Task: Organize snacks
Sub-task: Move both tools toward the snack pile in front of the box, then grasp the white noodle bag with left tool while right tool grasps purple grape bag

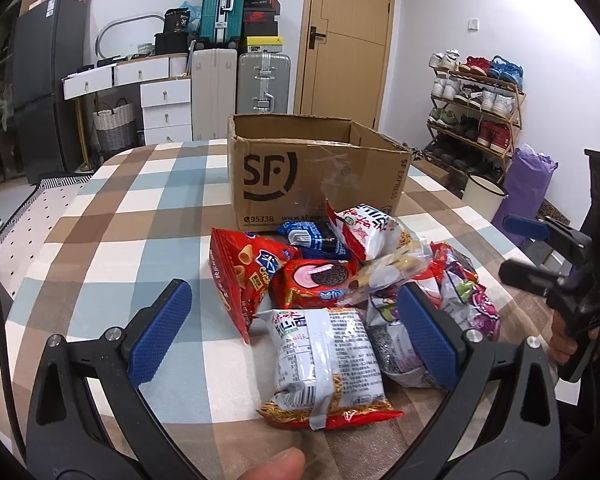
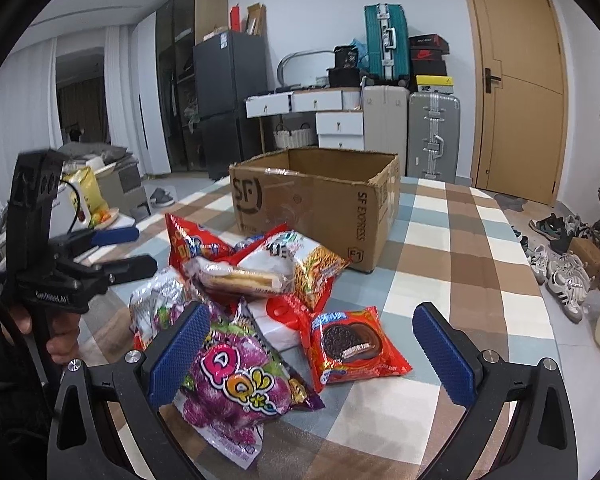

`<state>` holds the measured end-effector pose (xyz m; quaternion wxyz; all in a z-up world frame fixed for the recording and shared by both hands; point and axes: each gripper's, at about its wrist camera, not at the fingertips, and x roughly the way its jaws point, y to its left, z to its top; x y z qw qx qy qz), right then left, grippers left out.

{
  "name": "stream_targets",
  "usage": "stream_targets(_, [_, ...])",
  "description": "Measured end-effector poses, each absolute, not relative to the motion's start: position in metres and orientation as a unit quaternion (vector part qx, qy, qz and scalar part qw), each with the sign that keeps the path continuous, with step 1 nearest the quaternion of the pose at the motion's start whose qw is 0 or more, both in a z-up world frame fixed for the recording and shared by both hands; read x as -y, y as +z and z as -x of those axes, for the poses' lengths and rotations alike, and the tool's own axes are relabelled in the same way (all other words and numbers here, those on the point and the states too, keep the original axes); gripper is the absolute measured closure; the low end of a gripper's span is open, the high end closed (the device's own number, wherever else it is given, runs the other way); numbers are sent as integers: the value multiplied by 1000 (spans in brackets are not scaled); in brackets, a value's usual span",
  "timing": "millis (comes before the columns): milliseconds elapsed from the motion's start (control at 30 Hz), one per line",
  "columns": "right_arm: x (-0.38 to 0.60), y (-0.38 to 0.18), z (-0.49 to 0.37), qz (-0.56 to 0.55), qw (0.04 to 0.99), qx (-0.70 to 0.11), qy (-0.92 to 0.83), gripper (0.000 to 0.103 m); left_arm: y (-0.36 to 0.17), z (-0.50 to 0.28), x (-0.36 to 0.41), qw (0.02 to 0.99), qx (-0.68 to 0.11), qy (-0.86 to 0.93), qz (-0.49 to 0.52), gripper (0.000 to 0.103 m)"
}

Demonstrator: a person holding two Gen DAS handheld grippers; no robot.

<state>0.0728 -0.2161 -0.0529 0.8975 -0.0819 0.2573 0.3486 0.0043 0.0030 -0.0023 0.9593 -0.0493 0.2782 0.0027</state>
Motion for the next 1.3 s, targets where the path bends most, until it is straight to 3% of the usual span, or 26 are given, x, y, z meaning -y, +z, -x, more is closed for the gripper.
stream_targets(967, [181,-80,-59,138,815,-351,440,0,-39,-35,0,910,-412,-22,30,1])
stream_targets(1133, [173,-89,-66,140,814,-369,427,5,-48,-43,3,904,-427,-15,30,1])
stream_targets(1200, [172,-89,-67,137,813,-368,430,12,-50,-44,4,903,-428,-23,29,10])
stream_targets(1300, [172,-89,-66,135,812,-368,432,15,-49,-43,6,901,-429,-52,41,42])
